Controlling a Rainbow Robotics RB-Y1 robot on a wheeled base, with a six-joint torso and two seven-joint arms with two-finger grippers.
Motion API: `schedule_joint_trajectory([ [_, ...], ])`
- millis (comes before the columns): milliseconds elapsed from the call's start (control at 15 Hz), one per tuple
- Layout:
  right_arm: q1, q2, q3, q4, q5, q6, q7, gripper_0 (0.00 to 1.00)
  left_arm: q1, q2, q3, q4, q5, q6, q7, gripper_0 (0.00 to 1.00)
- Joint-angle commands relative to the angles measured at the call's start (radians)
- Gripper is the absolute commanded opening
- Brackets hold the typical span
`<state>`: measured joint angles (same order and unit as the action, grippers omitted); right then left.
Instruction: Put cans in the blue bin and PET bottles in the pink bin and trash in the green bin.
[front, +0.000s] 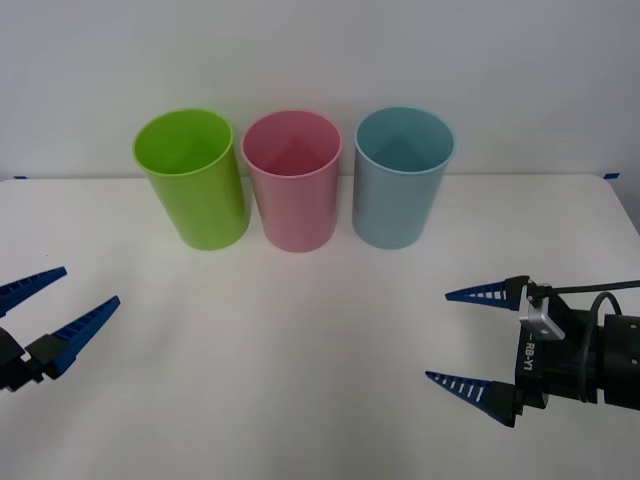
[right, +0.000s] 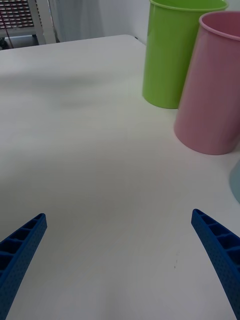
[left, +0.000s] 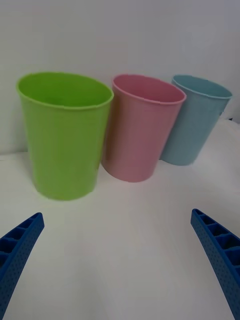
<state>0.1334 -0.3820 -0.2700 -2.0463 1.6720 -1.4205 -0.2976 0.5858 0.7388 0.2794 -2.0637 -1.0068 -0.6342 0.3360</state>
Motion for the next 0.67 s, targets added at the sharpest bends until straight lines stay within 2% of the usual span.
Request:
schedule_joint_trajectory([
  [67, 0.0, 0.0, 0.0, 0.0, 0.0, 0.0, 0.0, 1.0, 0.042, -0.093, 0.0, -0.001, -0.081, -0.078, 0.06, 1.0],
  [267, 0.0, 0.0, 0.0, 0.0, 0.0, 0.0, 0.0, 1.0, 0.042, -0.197, 0.018, 0.001, -0.211, -0.136, 0.097, 1.0],
  [400, 0.0, 0.0, 0.0, 0.0, 0.0, 0.0, 0.0, 1.0, 0.042, -0.239, 0.018, 0.001, -0.269, -0.162, 0.11, 1.0],
  [533, 0.0, 0.0, 0.0, 0.0, 0.0, 0.0, 0.0, 1.0, 0.048, -0.246, 0.003, 0.001, -0.308, -0.179, 0.12, 1.0],
  [667, 0.0, 0.0, 0.0, 0.0, 0.0, 0.0, 0.0, 1.0, 0.055, -0.246, -0.002, 0.001, -0.311, -0.243, 0.132, 1.0],
])
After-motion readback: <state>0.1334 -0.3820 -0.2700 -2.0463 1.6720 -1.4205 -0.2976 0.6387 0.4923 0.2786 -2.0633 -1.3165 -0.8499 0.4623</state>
